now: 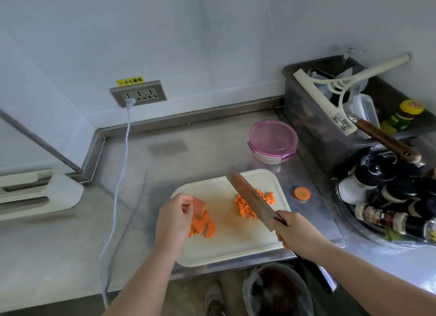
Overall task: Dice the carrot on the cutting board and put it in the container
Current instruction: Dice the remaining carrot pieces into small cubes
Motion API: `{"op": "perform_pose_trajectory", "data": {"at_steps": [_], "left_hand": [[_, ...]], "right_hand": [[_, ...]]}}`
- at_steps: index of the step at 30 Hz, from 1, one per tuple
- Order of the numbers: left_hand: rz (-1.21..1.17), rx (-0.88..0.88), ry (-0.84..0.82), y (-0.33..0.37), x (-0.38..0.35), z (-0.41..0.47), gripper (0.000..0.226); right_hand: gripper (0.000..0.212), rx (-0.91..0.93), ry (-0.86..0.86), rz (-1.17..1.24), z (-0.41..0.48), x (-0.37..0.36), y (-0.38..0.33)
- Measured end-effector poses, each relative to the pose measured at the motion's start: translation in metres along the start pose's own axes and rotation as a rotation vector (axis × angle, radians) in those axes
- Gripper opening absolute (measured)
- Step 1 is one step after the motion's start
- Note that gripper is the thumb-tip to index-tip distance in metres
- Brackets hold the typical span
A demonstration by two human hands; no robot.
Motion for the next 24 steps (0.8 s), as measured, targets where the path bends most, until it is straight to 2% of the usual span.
{"op": "perform_pose_trajectory", "data": {"at_steps": [3, 9, 13, 19, 24], "left_hand": [[0.175, 0.013, -0.118, -0.021, -0.002, -0.01, 0.019], [0.558, -0.151, -0.287, -0.013, -0.016, -0.021, 0.038], [0.6, -0.191, -0.322, -0.014, -0.016, -0.016, 0.034], [0.636, -0.25, -0.404, -0.014, -0.013, -0.007, 0.043], [0.552, -0.275, -0.351, -0.019, -0.007, -0.004, 0.023]], "right_hand": [[0.02, -0.036, -0.02, 0.063, 0.002, -0.008, -0.003], [0.02, -0.031, -0.029, 0.047, 0.003, -0.013, -0.011], [0.021, -0.035, -0.034, 0.013, 0.001, -0.012, -0.012], [0.02, -0.051, -0.042, 0.006, 0.001, -0.015, -0.011], [0.02, -0.047, -0.038, 0.007, 0.0, -0.014, -0.012]]}}
Point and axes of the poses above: each hand's wrist, its own z-axis towards the middle knuckle, its own x-axis out of the back of the hand, y = z × x, the point moved 2 cm from there along z, towards the middle knuckle, and after that the axes turned 1 degree about -x, right-handed, at the moved point
